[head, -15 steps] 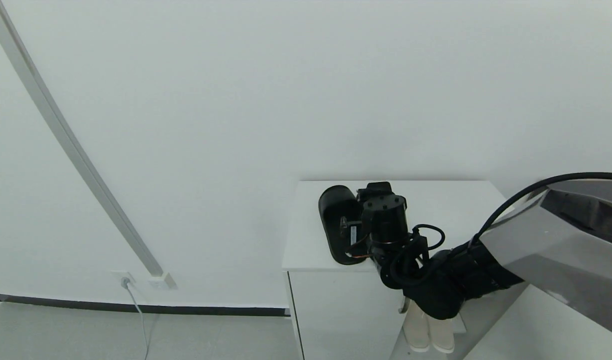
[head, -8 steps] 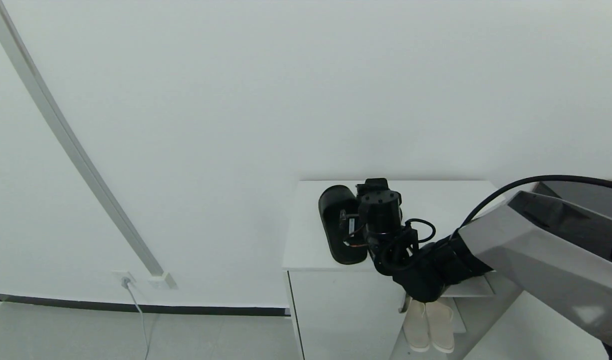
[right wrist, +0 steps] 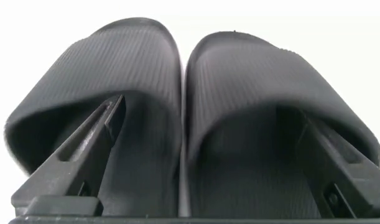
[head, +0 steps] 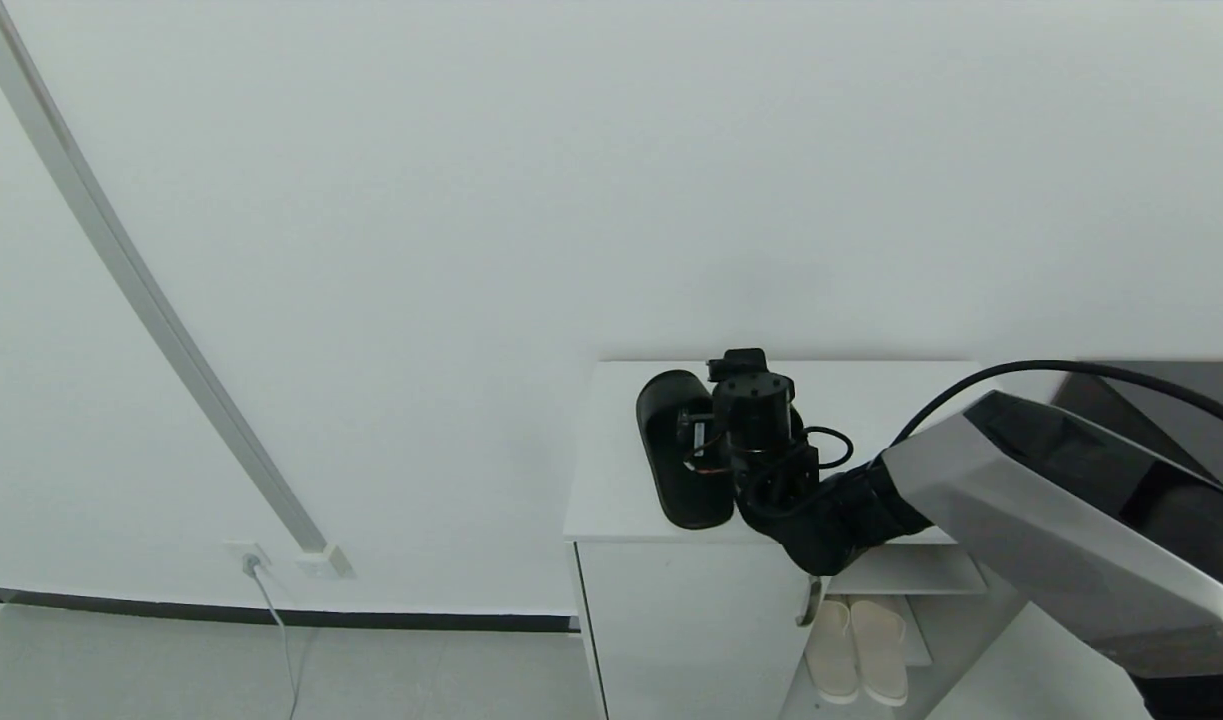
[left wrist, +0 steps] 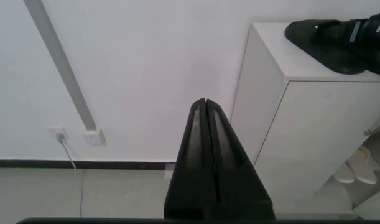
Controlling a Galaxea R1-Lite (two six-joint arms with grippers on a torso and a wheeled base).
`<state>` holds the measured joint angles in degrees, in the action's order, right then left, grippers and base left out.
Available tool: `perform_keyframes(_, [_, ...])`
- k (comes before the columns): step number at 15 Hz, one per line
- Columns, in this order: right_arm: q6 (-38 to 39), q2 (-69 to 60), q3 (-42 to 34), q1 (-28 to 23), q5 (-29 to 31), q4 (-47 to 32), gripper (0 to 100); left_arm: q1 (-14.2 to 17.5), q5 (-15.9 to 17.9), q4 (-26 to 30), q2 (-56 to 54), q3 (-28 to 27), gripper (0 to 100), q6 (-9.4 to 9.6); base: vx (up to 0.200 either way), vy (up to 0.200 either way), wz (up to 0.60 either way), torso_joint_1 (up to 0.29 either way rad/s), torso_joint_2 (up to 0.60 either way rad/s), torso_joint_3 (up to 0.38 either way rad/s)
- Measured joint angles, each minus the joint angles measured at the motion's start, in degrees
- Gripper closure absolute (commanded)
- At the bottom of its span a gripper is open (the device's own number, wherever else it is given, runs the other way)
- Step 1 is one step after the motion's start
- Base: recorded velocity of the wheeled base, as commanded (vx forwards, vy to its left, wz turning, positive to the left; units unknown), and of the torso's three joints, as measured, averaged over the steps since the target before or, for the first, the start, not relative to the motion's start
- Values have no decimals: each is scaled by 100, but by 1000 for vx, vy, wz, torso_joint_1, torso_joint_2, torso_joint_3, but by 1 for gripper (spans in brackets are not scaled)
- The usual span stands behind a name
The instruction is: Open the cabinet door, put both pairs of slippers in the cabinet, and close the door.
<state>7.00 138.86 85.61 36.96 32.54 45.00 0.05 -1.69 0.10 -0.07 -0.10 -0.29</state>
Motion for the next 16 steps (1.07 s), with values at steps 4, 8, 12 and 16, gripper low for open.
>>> perform_keyframes(4, [-95, 251, 383, -59, -7, 5, 100, 0, -2, 0, 0, 0, 100, 0, 0, 0, 0, 0, 0, 0])
perform_keyframes(8, [-93, 321, 418, -61, -11, 9, 100, 0, 0, 0, 0, 0, 100, 2, 0, 0, 0, 0, 0, 0])
perform_keyframes(12, [-93, 251, 316, -55, -24, 9, 100, 2, 0, 0, 0, 0, 100, 2, 0, 0, 0, 0, 0, 0])
perform_keyframes(16, [-98, -488, -552, 7, -323, 5, 100, -2, 2, 0, 0, 0, 100, 2, 0, 0, 0, 0, 0, 0])
